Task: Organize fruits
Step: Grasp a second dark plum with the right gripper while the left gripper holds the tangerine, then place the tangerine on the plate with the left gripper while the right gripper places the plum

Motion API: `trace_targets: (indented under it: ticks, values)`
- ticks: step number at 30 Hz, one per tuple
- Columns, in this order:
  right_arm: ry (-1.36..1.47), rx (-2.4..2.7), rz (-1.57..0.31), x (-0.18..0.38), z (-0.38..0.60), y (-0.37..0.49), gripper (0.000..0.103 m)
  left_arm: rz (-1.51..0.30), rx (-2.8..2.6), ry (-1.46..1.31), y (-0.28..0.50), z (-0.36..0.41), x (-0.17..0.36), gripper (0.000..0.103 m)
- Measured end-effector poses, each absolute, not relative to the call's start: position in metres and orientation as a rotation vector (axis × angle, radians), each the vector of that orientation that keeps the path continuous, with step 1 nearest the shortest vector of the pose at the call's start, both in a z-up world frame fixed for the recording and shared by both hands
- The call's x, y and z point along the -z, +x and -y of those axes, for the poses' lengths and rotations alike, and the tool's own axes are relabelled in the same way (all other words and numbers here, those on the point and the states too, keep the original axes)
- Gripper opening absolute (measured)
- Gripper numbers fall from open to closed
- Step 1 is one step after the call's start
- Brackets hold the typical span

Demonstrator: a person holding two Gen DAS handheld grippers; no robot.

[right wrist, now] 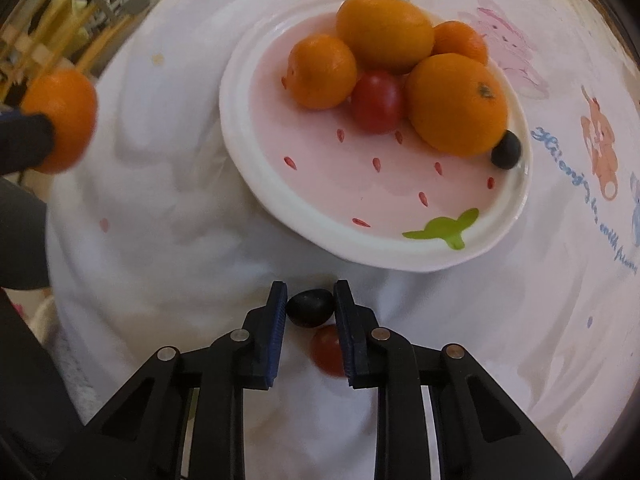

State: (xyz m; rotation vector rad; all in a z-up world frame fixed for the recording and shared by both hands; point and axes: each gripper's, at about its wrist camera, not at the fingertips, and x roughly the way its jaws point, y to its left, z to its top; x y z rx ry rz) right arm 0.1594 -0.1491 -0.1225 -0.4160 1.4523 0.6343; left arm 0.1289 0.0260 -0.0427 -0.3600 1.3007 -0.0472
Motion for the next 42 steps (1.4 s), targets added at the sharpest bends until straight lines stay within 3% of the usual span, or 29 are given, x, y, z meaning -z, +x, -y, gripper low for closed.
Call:
trace_targets:
  ticks: [15, 33, 42]
  values:
    - [0.154, -0.593, -1.161, 0.039, 0.245, 0.166, 0.025, -1.297, 0.007, -0.331, 0.133, -0.028, 0.047, 0.036]
    - [0.275, -0.527, -1.091, 0.034, 0.262, 0.224, 0.025, -1.264, -0.005, -0.240, 0.210, -0.012, 0.038, 0.036]
    - [0.292, -0.491, -1.129, 0.057, 0.263, 0.261, 0.025, -1.289, -0.003, -0.274, 0.249, -0.004, 0.065, 0.036]
